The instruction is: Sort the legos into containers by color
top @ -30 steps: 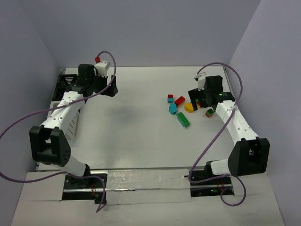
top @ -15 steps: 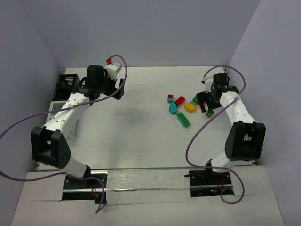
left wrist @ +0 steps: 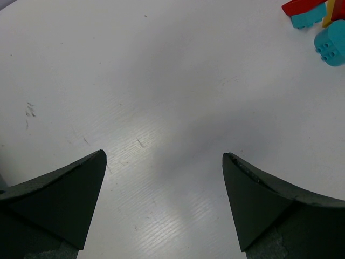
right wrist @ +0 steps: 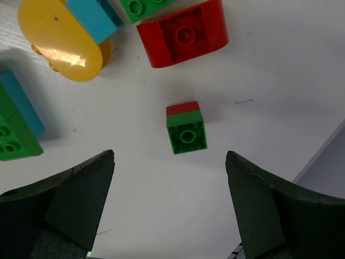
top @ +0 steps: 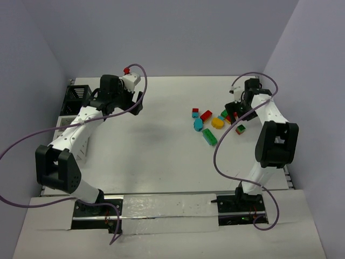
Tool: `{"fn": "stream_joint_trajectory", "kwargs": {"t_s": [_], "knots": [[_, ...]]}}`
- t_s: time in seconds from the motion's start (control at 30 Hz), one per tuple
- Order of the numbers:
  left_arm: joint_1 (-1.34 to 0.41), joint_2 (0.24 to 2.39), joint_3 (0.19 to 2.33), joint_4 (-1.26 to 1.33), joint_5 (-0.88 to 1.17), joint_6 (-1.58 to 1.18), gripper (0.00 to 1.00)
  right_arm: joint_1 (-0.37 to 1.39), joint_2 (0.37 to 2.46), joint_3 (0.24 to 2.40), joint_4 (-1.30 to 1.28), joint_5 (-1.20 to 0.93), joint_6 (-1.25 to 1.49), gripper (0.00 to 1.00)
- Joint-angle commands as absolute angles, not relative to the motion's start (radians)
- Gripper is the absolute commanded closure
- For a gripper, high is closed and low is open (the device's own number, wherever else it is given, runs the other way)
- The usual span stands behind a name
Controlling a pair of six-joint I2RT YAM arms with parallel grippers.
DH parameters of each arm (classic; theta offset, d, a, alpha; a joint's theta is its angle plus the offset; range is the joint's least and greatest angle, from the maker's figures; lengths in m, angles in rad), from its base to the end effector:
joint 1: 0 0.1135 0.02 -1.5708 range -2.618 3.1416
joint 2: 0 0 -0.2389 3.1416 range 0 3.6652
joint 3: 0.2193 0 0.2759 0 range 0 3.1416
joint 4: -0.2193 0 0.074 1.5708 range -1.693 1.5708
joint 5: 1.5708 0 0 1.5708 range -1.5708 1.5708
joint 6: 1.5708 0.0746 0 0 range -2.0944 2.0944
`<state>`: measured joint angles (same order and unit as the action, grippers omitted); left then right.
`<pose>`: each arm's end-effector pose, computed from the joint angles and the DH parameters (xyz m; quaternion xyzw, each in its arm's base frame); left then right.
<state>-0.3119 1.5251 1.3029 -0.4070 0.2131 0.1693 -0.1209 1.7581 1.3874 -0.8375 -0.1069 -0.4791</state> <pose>0.3794 -0.1389 0.2649 0.2580 0.8491 -0.1267 0.4431 0.3879 -0.0391 0.1681 -0.1844 0.9648 -0.0030 0.1875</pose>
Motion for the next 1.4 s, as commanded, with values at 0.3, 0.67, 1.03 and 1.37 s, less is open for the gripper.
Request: {"fn": "stream_joint_trajectory", "kwargs": {"t_s": [0.3,0.67,1.03,1.37], "knots": [[-0.318,1.553,1.35,-0.444,0.262,0.192,0.01,-0.167,1.882,1.454,-0.914,-0.15,-0.603,0.17],[-0.318,1.569,1.359,-0.453,0.265,0.19,0.01,-0.184,1.924,1.446,-0.897,-0.156,-0.618,0.43],[-0.317,1.572,1.356,-0.445,0.265,0.181,0.01,-0.206,1.934,1.494,-0.946,-0.207,-0.634,0.72],[-0.281,1.406,1.216,-0.224,0.652,0.069,0.01,-0.104,1.813,1.765,-1.125,-0.754,-0.448,1.0]]}}
